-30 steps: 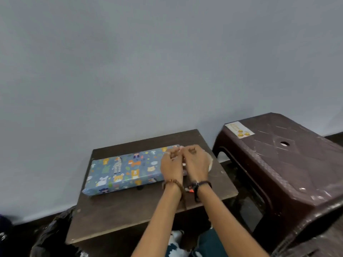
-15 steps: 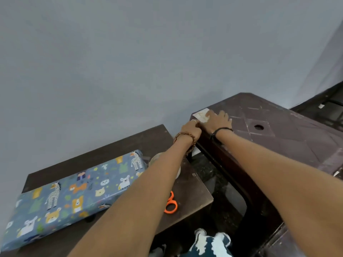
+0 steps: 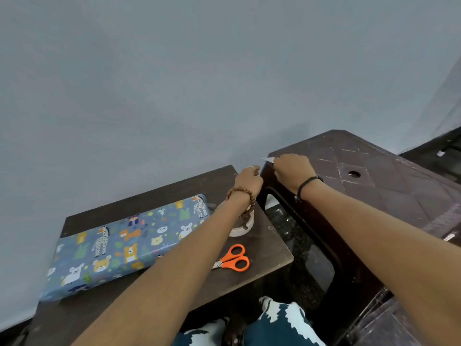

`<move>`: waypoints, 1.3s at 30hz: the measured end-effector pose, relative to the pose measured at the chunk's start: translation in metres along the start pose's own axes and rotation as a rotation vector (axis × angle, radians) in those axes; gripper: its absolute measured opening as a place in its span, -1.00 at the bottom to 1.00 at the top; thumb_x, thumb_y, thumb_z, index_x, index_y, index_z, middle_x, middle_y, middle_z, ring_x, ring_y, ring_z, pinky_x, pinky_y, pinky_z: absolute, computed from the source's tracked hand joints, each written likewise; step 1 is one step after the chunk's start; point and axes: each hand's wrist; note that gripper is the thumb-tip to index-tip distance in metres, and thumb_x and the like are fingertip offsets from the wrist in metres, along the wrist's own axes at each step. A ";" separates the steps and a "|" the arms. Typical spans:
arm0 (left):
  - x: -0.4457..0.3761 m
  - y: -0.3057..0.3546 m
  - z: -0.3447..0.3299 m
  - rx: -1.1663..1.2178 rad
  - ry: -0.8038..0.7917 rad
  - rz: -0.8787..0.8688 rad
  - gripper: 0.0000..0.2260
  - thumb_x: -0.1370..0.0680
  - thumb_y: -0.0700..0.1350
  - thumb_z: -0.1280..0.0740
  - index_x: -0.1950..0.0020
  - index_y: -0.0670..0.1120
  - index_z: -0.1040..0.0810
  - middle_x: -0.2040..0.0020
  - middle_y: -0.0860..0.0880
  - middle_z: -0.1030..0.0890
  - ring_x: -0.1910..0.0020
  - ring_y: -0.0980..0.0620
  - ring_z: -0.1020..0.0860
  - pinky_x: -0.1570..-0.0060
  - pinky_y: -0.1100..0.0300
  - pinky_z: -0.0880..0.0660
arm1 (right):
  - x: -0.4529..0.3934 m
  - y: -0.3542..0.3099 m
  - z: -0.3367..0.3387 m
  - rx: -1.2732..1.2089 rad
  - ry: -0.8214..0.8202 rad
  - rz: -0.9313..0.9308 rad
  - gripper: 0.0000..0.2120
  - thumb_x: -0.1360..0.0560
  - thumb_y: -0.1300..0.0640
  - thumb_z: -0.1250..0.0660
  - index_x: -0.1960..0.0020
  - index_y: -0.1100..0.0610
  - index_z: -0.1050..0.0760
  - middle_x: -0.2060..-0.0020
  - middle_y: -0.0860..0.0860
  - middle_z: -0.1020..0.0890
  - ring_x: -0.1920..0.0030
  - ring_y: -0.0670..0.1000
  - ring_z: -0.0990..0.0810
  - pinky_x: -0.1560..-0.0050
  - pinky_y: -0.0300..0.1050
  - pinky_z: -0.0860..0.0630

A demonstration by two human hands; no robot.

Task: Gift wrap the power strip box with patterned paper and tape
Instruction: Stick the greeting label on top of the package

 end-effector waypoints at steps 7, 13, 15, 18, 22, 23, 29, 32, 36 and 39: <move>0.062 -0.025 0.073 0.699 0.277 0.200 -0.47 -0.55 -0.16 -0.31 -0.46 -0.13 -0.16 -0.29 -0.15 -0.43 -0.19 -0.06 -0.44 -0.04 0.05 -0.46 | 0.031 -0.100 0.058 -1.122 0.314 -0.246 -0.96 -0.44 0.22 -0.32 0.14 0.17 -0.54 0.20 0.05 -0.60 0.17 0.03 -0.53 0.20 -0.32 -0.35; 0.112 -0.059 0.143 0.888 0.461 0.141 -0.79 -0.55 -0.31 -0.25 -0.18 -0.20 -0.43 -0.03 -0.15 -0.49 0.15 -0.05 -0.53 0.11 0.04 -0.54 | 0.053 -0.179 0.068 -1.848 0.075 -0.381 -0.74 -0.42 0.36 -0.35 0.02 0.11 -0.35 0.14 0.21 -0.57 0.25 0.06 -0.61 0.32 -0.15 -0.58; 0.122 -0.069 0.168 0.829 0.504 0.112 -0.73 -0.55 -0.36 -0.22 -0.25 -0.29 -0.41 -0.04 -0.17 -0.48 0.03 -0.12 -0.50 0.10 -0.01 -0.54 | 0.050 -0.187 0.076 -1.900 0.012 -0.355 -0.60 -0.43 0.36 -0.35 -0.15 0.12 -0.27 0.12 0.22 -0.58 0.26 0.07 -0.64 0.27 -0.12 -0.62; 0.127 -0.084 0.199 0.599 0.514 0.071 -0.74 -0.55 -0.34 -0.24 -0.24 -0.26 -0.45 0.08 -0.14 -0.50 0.07 -0.10 -0.50 0.29 0.16 -0.58 | 0.041 -0.192 0.088 -1.904 -0.083 -0.357 -0.61 -0.46 0.35 -0.35 -0.21 0.13 -0.30 0.17 0.15 -0.58 0.31 0.05 -0.63 0.28 -0.14 -0.63; 0.128 -0.097 0.219 0.441 0.508 0.022 -0.70 -0.51 -0.34 -0.30 -0.24 -0.22 -0.51 0.30 -0.09 -0.38 0.17 -0.08 -0.41 -0.03 0.00 -0.47 | 0.040 -0.196 0.095 -1.773 -0.205 -0.314 -0.77 -0.45 0.37 -0.35 -0.11 0.32 -0.50 0.31 0.11 -0.59 0.36 -0.01 -0.59 0.34 -0.27 -0.60; 0.129 -0.098 0.220 0.446 0.511 0.025 -0.68 -0.50 -0.34 -0.32 -0.25 -0.22 -0.50 0.32 -0.08 -0.38 0.18 -0.07 -0.42 -0.05 0.01 -0.46 | 0.041 -0.197 0.094 -1.780 -0.203 -0.335 -0.79 -0.45 0.39 -0.35 -0.08 0.33 -0.51 0.31 0.12 -0.58 0.36 0.00 -0.58 0.35 -0.29 -0.60; 0.148 -0.113 0.197 0.449 0.389 0.041 -0.47 -0.41 -0.39 -0.40 -0.33 -0.14 -0.36 -0.19 -0.13 -0.45 -0.03 -0.05 -0.50 0.22 0.30 -0.53 | 0.053 -0.205 0.077 -1.838 -0.139 -0.574 -0.89 -0.41 0.46 -0.35 0.10 0.33 -0.50 0.17 0.24 -0.57 0.34 0.04 -0.57 0.39 -0.33 -0.57; 0.162 -0.128 0.183 0.329 0.371 0.030 -0.46 -0.39 -0.39 -0.42 -0.32 -0.13 -0.37 -0.28 -0.12 -0.43 -0.07 -0.04 -0.51 0.09 0.27 -0.52 | 0.059 -0.216 0.063 -1.736 -0.132 -0.576 -0.91 -0.41 0.43 -0.37 0.10 0.34 -0.53 0.19 0.23 -0.59 0.28 0.09 -0.61 0.19 -0.18 -0.63; 0.172 -0.143 0.180 0.309 0.422 0.008 -0.54 -0.43 -0.43 -0.35 -0.28 -0.15 -0.40 -0.29 -0.11 -0.45 -0.11 -0.03 -0.51 0.00 0.21 -0.49 | 0.064 -0.230 0.052 -1.606 -0.119 -0.520 -0.94 -0.41 0.38 -0.39 0.16 0.27 -0.55 0.21 0.22 -0.64 0.30 0.04 -0.64 0.12 -0.15 -0.62; 0.173 -0.148 0.182 0.249 0.436 -0.015 -0.58 -0.45 -0.43 -0.31 -0.28 -0.18 -0.41 -0.30 -0.13 -0.44 -0.23 -0.09 -0.48 -0.09 0.21 -0.46 | 0.066 -0.235 0.047 -1.518 -0.113 -0.466 -0.90 -0.41 0.33 -0.39 0.07 0.30 -0.55 0.41 0.06 -0.58 0.57 -0.16 -0.52 0.47 -0.31 -0.54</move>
Point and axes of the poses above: each hand's wrist, its own x-axis away from the middle knuckle, its own z-axis out of the back of the hand, y = z × x
